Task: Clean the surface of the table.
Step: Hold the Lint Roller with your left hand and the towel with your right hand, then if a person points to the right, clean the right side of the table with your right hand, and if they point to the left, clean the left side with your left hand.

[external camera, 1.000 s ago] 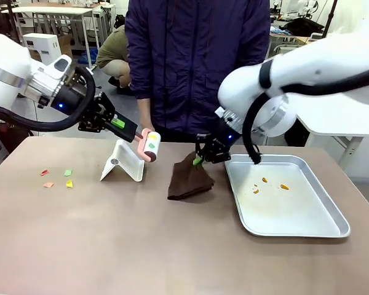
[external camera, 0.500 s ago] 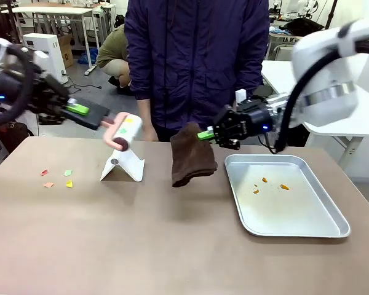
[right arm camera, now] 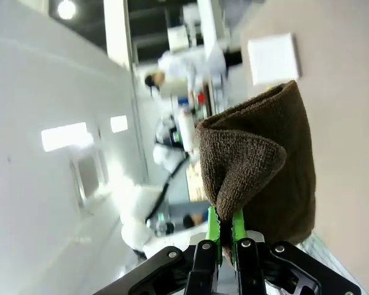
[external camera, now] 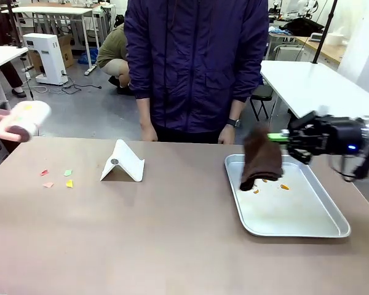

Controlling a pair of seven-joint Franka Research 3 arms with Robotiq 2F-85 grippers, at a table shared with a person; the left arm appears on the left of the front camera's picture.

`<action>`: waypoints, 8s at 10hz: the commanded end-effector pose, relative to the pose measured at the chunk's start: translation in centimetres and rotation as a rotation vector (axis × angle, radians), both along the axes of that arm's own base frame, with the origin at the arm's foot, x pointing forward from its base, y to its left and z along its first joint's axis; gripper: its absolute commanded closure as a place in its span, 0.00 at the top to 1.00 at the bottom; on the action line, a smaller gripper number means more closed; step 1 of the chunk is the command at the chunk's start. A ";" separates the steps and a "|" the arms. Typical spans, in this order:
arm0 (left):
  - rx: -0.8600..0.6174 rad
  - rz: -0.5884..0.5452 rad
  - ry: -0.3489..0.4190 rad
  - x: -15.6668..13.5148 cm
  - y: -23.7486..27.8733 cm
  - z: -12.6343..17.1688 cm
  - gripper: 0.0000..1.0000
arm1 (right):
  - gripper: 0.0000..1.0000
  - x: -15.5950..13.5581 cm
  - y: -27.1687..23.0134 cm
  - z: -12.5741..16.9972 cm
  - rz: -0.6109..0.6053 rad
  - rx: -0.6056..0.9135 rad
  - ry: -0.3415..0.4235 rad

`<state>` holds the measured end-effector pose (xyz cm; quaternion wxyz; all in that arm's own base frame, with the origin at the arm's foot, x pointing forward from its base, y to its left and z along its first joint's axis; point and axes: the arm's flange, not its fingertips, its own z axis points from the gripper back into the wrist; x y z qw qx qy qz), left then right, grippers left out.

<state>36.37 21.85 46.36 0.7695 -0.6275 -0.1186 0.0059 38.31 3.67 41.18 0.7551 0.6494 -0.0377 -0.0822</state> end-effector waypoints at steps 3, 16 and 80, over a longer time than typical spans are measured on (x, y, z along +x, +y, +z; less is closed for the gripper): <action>0.007 0.007 0.034 -1.2 9.4 -3.9 0.00 | 0.00 0.0 -10.6 -3.4 -0.353 0.074 0.060; -0.047 0.203 0.092 -5.1 14.7 -9.2 0.00 | 0.00 -1.0 -20.7 -7.3 -0.784 -0.039 0.137; 0.047 0.111 0.080 -2.1 0.8 -9.0 0.21 | 0.00 -1.0 -20.7 -7.3 -0.784 -0.039 0.137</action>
